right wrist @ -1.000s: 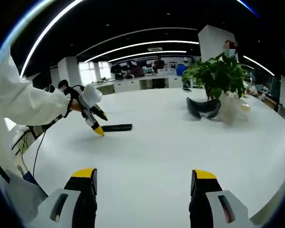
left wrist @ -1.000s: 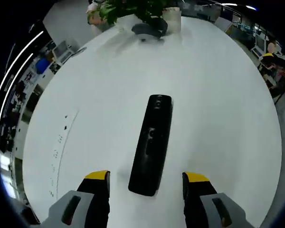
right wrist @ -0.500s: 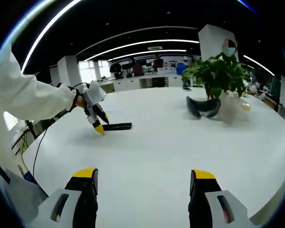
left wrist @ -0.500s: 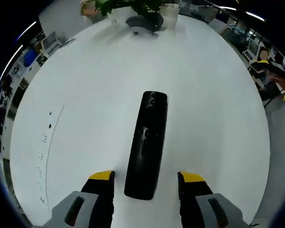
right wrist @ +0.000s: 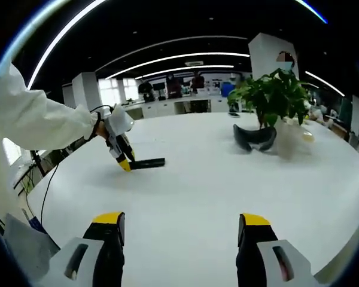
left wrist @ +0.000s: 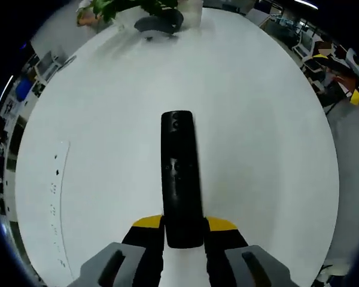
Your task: Press the specified remote control buttons in sequence, fully releasing each button before pressing the next.
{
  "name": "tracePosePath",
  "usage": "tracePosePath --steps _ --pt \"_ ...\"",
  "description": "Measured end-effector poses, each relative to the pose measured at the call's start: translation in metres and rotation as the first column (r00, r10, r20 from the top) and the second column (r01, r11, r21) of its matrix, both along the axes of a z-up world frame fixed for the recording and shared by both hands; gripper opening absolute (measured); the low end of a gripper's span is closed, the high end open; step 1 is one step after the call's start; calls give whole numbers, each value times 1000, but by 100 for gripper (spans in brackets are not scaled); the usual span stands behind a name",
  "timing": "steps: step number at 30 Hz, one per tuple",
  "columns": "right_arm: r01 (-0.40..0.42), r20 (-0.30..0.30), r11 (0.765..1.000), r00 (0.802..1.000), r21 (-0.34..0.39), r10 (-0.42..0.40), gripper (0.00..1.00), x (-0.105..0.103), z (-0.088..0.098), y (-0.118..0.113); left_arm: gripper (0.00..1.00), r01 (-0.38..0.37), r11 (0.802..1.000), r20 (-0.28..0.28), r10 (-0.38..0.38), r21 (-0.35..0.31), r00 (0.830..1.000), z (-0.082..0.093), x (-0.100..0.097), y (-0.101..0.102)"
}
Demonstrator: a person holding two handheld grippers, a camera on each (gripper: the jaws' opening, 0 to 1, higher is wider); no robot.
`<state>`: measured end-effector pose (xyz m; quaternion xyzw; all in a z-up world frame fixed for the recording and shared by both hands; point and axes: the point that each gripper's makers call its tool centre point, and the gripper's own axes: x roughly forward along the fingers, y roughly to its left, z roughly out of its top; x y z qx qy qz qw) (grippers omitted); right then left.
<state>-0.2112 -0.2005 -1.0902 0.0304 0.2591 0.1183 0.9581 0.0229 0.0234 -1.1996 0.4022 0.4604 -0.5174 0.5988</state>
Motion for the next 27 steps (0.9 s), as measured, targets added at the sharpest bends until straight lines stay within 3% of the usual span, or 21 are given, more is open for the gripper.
tracePosePath --steps 10,27 --pt "4 11 1000 1000 -2 -4 75 0 3 -1 24 -48 998 5 48 -37 999 0 -9 3" --pt "-15 36 1000 999 -10 15 75 1 10 3 24 -76 997 6 76 -27 997 2 -40 4"
